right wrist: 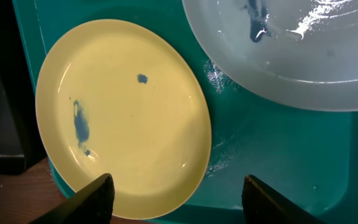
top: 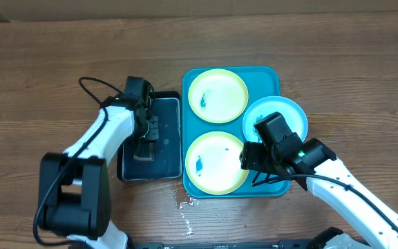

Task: Clean dirty plates on tray and stack at the side
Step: 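Reach the left gripper to the sponge, right gripper to the bottom plate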

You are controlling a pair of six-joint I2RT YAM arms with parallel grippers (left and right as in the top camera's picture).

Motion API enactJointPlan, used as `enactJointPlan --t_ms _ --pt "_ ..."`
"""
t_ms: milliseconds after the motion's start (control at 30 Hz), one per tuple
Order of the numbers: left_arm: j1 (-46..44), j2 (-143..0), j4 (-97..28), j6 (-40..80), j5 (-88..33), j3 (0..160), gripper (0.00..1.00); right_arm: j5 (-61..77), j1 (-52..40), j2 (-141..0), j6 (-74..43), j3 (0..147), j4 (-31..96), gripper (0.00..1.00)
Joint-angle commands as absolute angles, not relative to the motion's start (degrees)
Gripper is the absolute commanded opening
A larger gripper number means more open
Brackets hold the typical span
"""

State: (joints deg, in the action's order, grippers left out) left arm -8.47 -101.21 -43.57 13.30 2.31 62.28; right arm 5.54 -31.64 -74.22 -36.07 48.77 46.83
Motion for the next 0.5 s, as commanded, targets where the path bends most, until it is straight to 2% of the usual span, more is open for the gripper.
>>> enactJointPlan --t_ms 0,33,67,267,333,400,467 --pt "-9.21 -104.51 -40.51 11.14 1.13 62.52 0.17 4.99 -31.77 -73.73 -36.23 49.01 46.85 0.64" --pt "-9.37 -104.60 -40.40 11.14 0.69 62.52 0.08 4.99 -31.77 -73.73 -36.25 49.01 46.98 0.63" --pt "-9.47 -104.60 -40.42 11.11 0.60 62.52 0.04 4.99 -31.77 -73.73 -36.25 49.01 47.13 0.62" --pt "-9.28 -103.26 -46.39 11.14 0.60 65.82 0.04 4.95 -31.75 -73.73 -36.23 49.01 48.80 0.56" --pt "-9.30 -102.61 -49.71 11.14 0.58 68.12 0.16 4.95 -31.75 -73.73 -36.23 49.01 49.19 0.55" --pt "-9.30 -102.21 -52.71 11.14 0.58 70.00 0.45 4.95 -31.75 -73.73 -36.23 49.01 49.41 0.54" --pt "-9.32 -102.21 -54.92 11.14 0.36 71.07 0.59 4.95 -31.75 -73.73 -36.25 49.01 49.41 0.54"
